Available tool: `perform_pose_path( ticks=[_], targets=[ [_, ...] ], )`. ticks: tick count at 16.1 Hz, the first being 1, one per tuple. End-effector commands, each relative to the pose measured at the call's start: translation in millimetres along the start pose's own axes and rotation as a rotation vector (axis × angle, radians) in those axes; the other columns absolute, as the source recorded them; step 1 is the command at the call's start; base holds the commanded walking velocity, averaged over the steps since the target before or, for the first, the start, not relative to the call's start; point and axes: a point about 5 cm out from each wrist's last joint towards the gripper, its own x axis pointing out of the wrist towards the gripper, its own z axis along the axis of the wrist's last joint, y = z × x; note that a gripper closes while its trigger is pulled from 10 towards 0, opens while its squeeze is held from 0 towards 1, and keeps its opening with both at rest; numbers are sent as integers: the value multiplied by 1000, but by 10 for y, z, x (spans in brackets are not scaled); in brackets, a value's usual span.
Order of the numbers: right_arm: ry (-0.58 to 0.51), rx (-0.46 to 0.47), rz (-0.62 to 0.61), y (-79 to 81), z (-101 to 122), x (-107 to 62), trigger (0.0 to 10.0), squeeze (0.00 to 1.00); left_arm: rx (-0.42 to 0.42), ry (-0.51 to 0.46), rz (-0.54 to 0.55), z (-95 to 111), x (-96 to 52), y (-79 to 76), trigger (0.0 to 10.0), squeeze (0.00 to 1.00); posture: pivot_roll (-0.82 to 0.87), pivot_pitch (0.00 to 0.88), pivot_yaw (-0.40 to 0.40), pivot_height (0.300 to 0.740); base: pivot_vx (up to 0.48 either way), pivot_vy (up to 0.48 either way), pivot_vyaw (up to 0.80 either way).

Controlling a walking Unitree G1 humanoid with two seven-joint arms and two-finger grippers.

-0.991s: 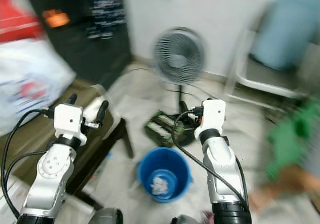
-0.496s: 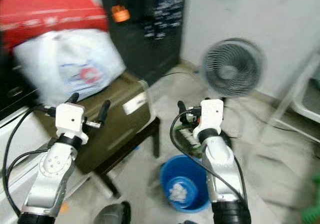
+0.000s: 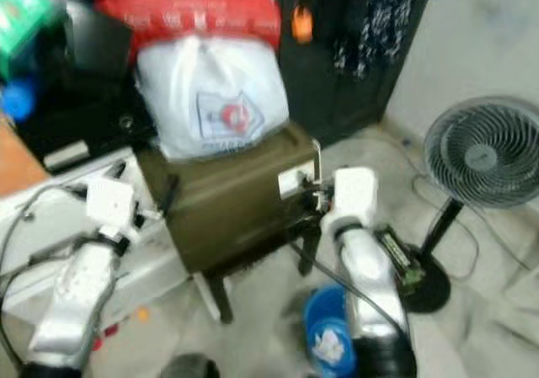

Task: Clean up the room

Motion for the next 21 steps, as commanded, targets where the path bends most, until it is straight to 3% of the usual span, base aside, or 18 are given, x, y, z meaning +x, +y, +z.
perform_pose_path(
  ticks=[1, 7, 11, 14, 18, 21],
  targets=[
    [-9, -9, -23, -70, 27, -2, 10000, 0, -5, -10, -18, 25, -2, -36, 10000, 0, -64, 0, 28, 740, 0, 0, 800],
    [-17, -24, -33, -88, 41, -39, 10000, 0, 4, -12, 61, 41, -89, 58, 10000, 0, -60, 0, 28, 740, 0, 0, 800],
    [-12, -45, -85, -183, 30, -282, 10000, 0, 13, 56, 109, -63, -433, 147, 10000, 0, -53, 0, 26, 740, 0, 0, 800],
    [29, -50, -100, -241, -38, -388, 10000, 0, 14, 103, 151, -111, -610, 163, 10000, 0, -41, 0, 16, 740, 0, 0, 742],
    [29, -50, -84, -190, 3, -380, 10000, 0, 11, 121, 147, -117, -674, 132, 10000, 0, -44, 8, 3, 740, 0, 0, 800],
    [24, -60, -62, -171, 28, -331, 10000, 0, 18, 103, 149, -67, -602, 162, 10000, 0, -45, 33, 3, 740, 0, 0, 800]
  ],
)
